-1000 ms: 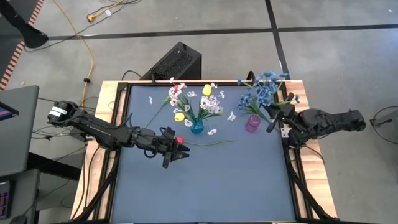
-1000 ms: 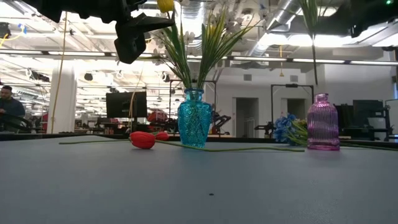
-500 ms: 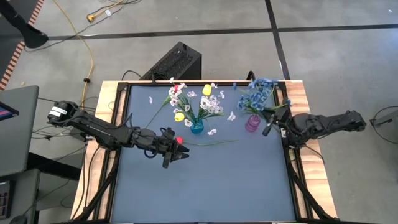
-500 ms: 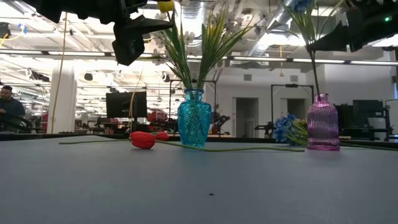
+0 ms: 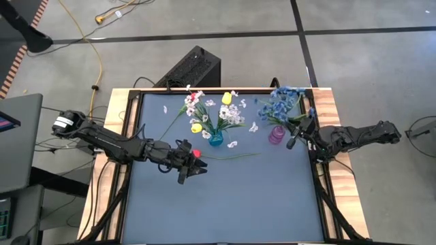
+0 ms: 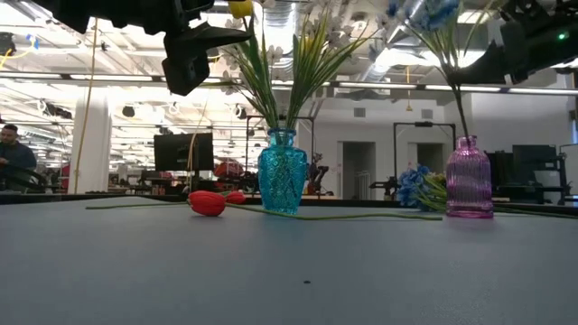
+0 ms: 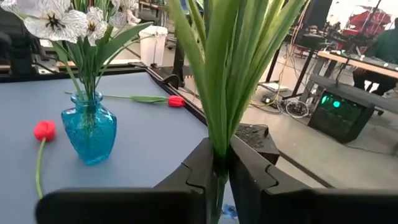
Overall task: Sort flowers into vase by color
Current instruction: Put the bottom blue flowers into the violet vase
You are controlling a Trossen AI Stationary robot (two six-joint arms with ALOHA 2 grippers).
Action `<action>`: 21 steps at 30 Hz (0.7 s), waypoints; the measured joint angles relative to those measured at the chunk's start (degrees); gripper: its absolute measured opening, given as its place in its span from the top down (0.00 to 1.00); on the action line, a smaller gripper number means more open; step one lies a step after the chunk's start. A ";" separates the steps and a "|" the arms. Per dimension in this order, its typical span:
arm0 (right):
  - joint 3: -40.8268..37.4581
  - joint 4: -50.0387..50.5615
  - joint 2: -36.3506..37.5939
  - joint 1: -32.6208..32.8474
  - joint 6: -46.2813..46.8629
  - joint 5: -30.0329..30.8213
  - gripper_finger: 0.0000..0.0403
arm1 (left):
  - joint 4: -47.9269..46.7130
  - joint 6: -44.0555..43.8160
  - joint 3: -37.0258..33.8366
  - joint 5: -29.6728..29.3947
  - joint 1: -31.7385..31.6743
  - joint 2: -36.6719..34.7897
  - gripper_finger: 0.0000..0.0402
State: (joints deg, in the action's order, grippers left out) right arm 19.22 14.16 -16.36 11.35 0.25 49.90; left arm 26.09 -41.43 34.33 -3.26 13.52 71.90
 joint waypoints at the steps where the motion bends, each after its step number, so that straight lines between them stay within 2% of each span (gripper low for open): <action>1: 0.03 0.16 0.00 0.00 0.53 0.11 0.81 | -0.07 0.00 0.00 0.25 0.00 0.00 0.62; 6: 1.77 4.98 0.02 0.00 6.10 0.21 0.70 | -1.20 0.21 0.00 1.06 0.00 0.00 0.62; 12: 5.59 16.62 -0.15 0.00 18.55 -1.14 0.53 | -3.61 0.28 0.00 1.54 0.00 -0.02 0.62; 17: 9.29 21.97 -0.17 0.00 25.34 -7.05 0.41 | -7.74 0.39 0.00 1.55 0.00 -0.02 0.62; 21: 12.32 26.77 -0.20 0.00 30.92 -13.69 0.38 | -10.88 0.39 0.00 2.48 0.00 -0.06 0.62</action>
State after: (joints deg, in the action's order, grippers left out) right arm 31.54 40.92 -16.56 11.35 31.17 36.21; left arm 15.21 -41.04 34.33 -0.78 13.52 71.84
